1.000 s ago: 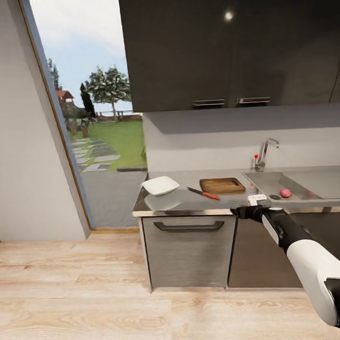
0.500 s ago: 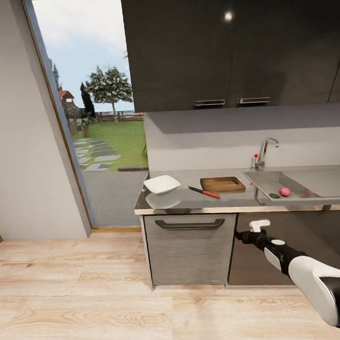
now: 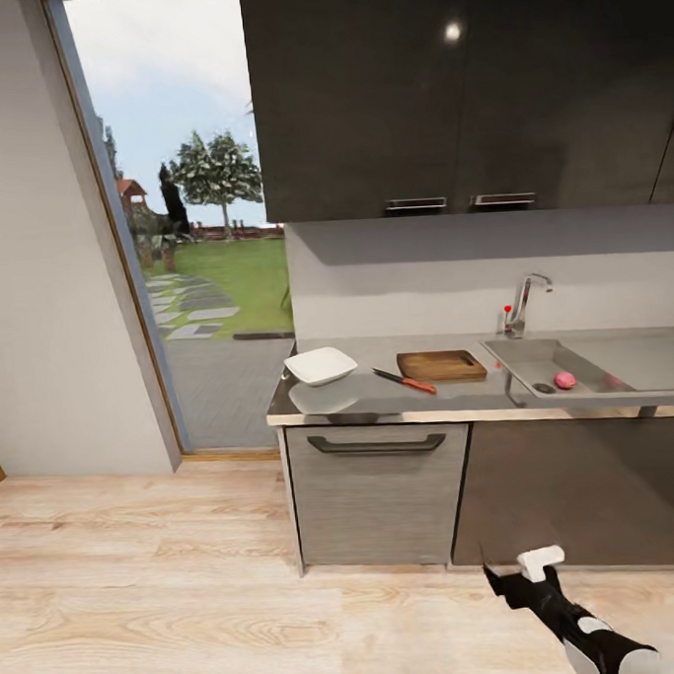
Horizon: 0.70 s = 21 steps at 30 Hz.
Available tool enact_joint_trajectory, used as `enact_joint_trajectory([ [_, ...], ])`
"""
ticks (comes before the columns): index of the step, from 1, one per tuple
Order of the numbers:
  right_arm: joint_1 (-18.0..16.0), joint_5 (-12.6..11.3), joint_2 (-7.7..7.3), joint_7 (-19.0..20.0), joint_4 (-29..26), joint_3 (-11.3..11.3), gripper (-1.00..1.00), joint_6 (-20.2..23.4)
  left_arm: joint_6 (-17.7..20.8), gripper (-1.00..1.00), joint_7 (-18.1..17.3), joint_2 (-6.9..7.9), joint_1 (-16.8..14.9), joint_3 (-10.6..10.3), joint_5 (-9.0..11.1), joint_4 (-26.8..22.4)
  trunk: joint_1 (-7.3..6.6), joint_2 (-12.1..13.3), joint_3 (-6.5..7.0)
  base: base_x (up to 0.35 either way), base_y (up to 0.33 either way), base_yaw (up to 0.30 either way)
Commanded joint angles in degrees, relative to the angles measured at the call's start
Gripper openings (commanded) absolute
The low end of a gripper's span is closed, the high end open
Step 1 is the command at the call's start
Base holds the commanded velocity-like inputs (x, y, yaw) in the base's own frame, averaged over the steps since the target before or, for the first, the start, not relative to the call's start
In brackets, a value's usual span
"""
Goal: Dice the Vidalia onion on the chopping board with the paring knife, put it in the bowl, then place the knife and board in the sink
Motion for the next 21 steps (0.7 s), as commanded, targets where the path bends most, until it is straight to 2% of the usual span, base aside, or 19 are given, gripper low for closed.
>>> enact_joint_trajectory([
  [1, 2.5, 0.3, -0.02, 0.2, 0.1, -0.4, 1.0, -1.6, -0.1, 1.0, 0.5, 0.0, 0.0, 0.0, 0.0, -1.1, 0.0, 0.0, -0.05, 0.0, 0.0, 0.0],
  [2, 10.2, 0.3, 0.08, 0.2, 0.1, -0.4, 1.0, -4.4, 0.0, 1.0, 1.8, -0.05, 0.0, 0.1, 0.2, -3.8, 0.0, 0.0, -0.05, 0.0, 0.0, 0.0],
  [5, 15.3, 0.3, 0.19, 0.2, 0.1, -0.4, 1.0, -9.3, 0.0, 1.0, 2.2, -0.11, 0.0, 0.1, 0.3, -4.7, 0.0, 0.0, -0.05, 0.0, 0.0, 0.0],
  [8, 21.1, 0.3, 0.53, 0.2, 0.2, -0.4, 1.0, -16.6, 0.0, 1.0, 2.4, -0.31, 0.0, 0.1, 0.3, -6.1, 0.0, 0.0, -0.05, 0.0, 0.0, 0.0],
  [11, 24.6, 0.2, 1.41, 0.2, 0.2, -0.4, 1.0, -19.5, 0.9, 1.0, 2.5, -0.44, 0.0, 0.1, 0.4, -9.0, 0.0, 0.0, -0.05, 0.0, 0.0, 0.0],
  [12, 26.1, 0.2, 2.2, 0.2, 0.2, -0.4, 1.0, -20.4, 2.4, 1.0, 2.5, -0.52, 0.0, 0.1, 0.4, -11.0, 0.0, 0.0, -0.05, 0.0, 0.0, 0.0],
  [14, 28.5, 0.2, 4.32, 0.1, 0.2, -0.4, 1.0, -23.8, 10.3, 1.0, 2.5, -0.98, 0.0, 0.2, 0.4, -18.0, 0.0, 0.0, -0.05, 0.0, 0.0, 0.0],
  [15, 29.3, 0.1, 5.24, -1.1, 0.1, -0.6, 1.0, -26.9, 18.8, 1.0, 2.4, -1.19, 0.0, 0.2, 0.4, -24.2, 0.0, 0.0, -0.05, 0.0, 0.0, 0.0],
  [17, 29.5, -0.1, 5.48, -2.5, 0.0, -0.9, 1.0, -27.7, 22.1, 1.0, 2.4, -1.24, 0.0, 0.1, 0.4, -26.8, 0.0, 0.0, -0.05, 0.0, 0.0, 0.0],
  [18, 29.7, -0.3, 5.61, -4.7, -0.1, -1.3, 1.0, -28.2, 24.3, 1.0, 2.4, -1.26, 0.0, 0.1, 0.4, -28.6, 0.0, 0.0, -0.05, 0.0, 0.0, 0.0],
  [21, 29.8, -1.0, 5.77, -10.2, -0.3, -2.2, 1.0, -28.7, 26.2, 1.0, 2.1, -1.29, 0.0, 0.1, 0.5, -30.1, 0.0, 0.0, -0.05, 0.0, 0.0, 0.0],
])
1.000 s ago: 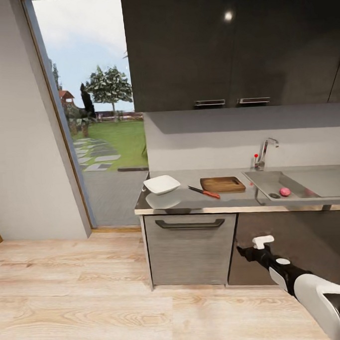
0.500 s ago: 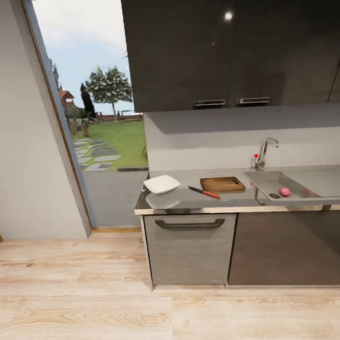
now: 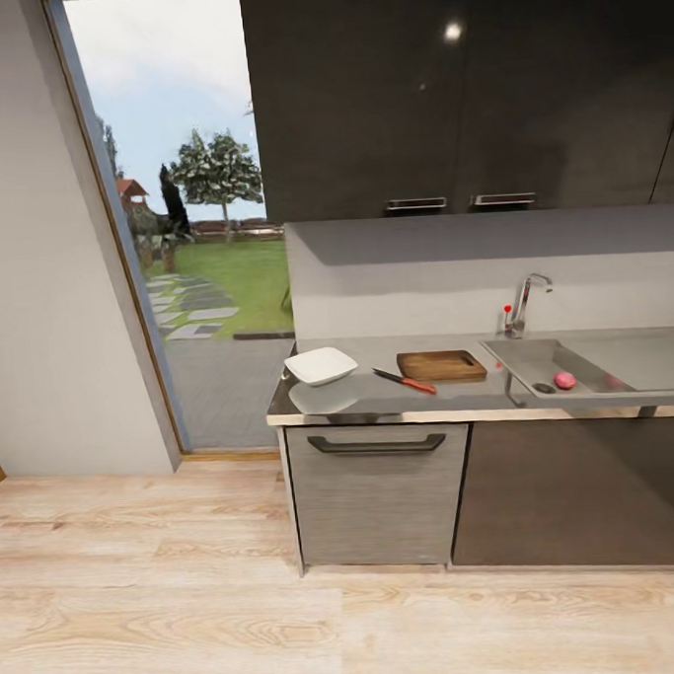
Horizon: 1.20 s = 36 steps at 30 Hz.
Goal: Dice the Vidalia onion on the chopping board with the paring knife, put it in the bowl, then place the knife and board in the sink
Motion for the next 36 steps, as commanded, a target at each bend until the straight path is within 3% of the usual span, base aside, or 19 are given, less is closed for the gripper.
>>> enact_joint_trajectory([
  [1, 0.0, 0.1, 0.17, -2.2, 0.0, -0.7, 1.0, -0.3, 0.2, 1.0, 0.0, -0.01, 0.0, -0.1, 0.0, 0.1, 0.0, 0.0, -0.06, 0.0, 0.0, 0.0],
  [5, 0.0, -0.2, 0.92, -5.7, -0.1, -1.1, 1.0, -0.5, -2.0, 1.0, -0.2, -0.02, 0.0, -0.2, 0.0, 2.6, 0.0, 0.0, -0.06, 0.0, 0.0, 0.0],
  [14, 0.1, -0.3, 2.48, -7.4, -0.1, -1.2, 1.0, -0.6, -20.1, 1.0, -0.2, -0.06, 0.0, -0.4, -0.1, 13.5, 0.0, 0.0, 0.18, 0.0, 0.0, 0.0],
  [20, 0.1, -0.3, 2.62, -7.5, -0.1, -1.2, 1.0, -0.5, -23.2, 1.0, -0.2, -0.11, 0.0, -0.5, -0.2, 15.3, 0.0, 0.0, 0.64, 0.0, 0.0, 0.0],
  [29, 0.1, -0.3, 2.62, -7.4, -0.1, -1.2, 1.0, -0.4, -23.4, 1.0, -0.2, -0.11, 0.0, -0.5, -0.2, 15.3, 0.0, 0.0, 1.44, 0.0, 0.0, 0.0],
  [36, 0.1, -0.2, 2.65, -7.5, -0.1, -1.1, 1.0, -0.3, -23.4, 1.0, 0.0, -0.11, 0.0, -0.4, -0.1, 15.3, -1.53, 2.8, 3.03, 0.0, 0.0, 0.0],
])
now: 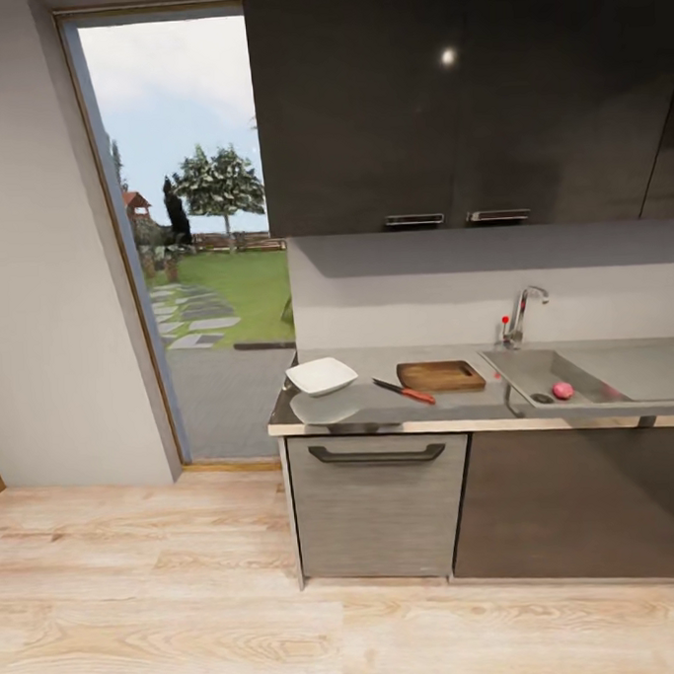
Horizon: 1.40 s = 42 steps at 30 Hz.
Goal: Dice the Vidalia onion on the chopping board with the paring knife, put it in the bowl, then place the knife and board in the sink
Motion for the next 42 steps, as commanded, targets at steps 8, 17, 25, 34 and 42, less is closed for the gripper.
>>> enact_joint_trajectory([
  [8, 0.0, 0.3, 0.29, 0.0, 0.0, -0.1, 1.0, -0.2, -0.1, 1.0, 0.2, 0.0, 0.0, 0.0, 0.1, 0.0, -1.76, 3.2, 1.41, 0.0, 0.0, 0.0],
  [17, 0.0, 0.3, 0.28, 0.0, 0.0, -0.1, 1.0, -0.2, -0.1, 1.0, 0.2, 0.0, 0.0, 0.0, 0.0, 0.1, -3.74, 6.8, 3.03, 0.0, 0.0, 0.0],
  [25, 0.0, 0.3, 0.27, 0.0, 0.0, -0.1, 1.0, -0.2, -0.1, 1.0, 0.2, 0.0, 0.0, 0.0, -0.1, 0.2, -5.49, 10.0, 4.46, 0.0, 0.0, 0.0],
  [34, 0.0, 0.3, 0.27, 0.0, 0.0, -0.1, 1.0, -0.2, -0.1, 1.0, 0.2, 0.0, 0.0, 0.0, -0.1, 0.3, -7.47, 13.6, 6.08, 0.0, 0.0, 0.0],
  [42, 0.0, 0.3, 0.26, 0.0, 0.0, -0.1, 1.0, -0.2, -0.1, 1.0, 0.2, 0.0, 0.0, -0.1, -0.1, 0.3, -9.23, 16.8, 7.52, 0.0, 0.0, 0.0],
])
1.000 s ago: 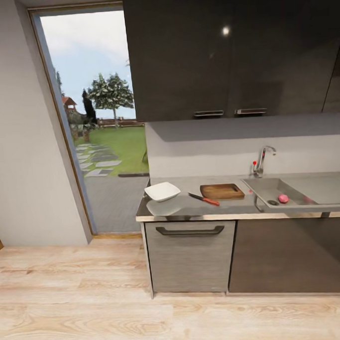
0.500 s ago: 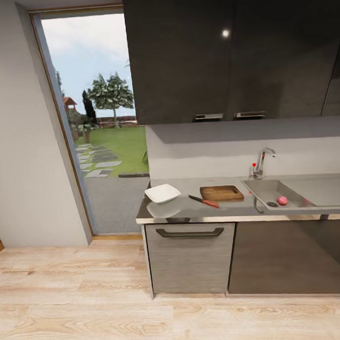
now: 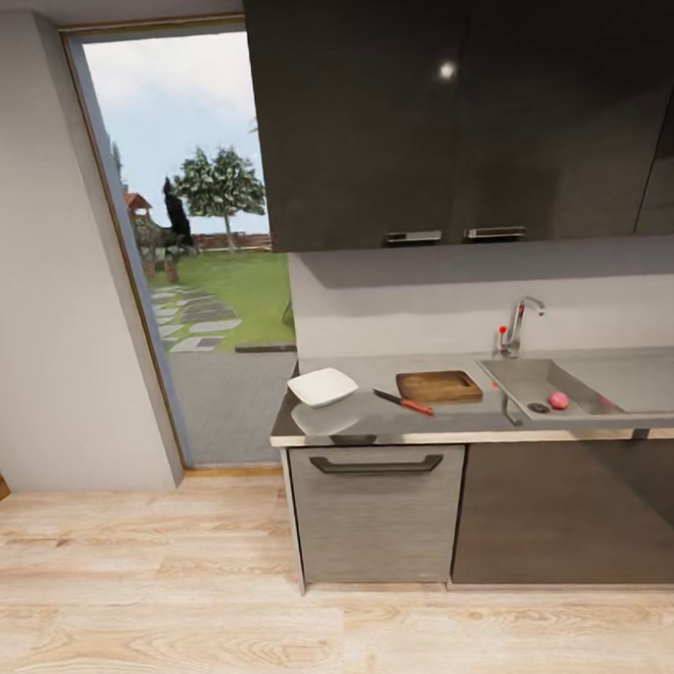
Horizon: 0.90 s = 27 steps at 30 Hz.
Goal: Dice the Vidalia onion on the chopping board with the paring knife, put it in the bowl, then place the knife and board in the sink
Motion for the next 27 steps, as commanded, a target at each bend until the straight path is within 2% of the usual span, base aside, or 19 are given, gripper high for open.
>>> enact_joint_trajectory([
  [1, 0.0, 0.3, 0.02, 0.0, 0.0, -0.4, 1.0, -0.2, -0.1, 1.0, 0.1, 0.0, 0.0, 0.0, 0.0, 0.0, -0.22, 0.4, 0.11, 0.0, 0.0, 0.0],
  [27, 0.0, 0.3, 0.03, 0.0, 0.0, -0.4, 1.0, -0.2, -0.1, 1.0, 0.1, 0.0, 0.0, 0.0, 0.0, -0.1, -5.93, 10.8, 4.78, 0.0, 0.0, 0.0],
])
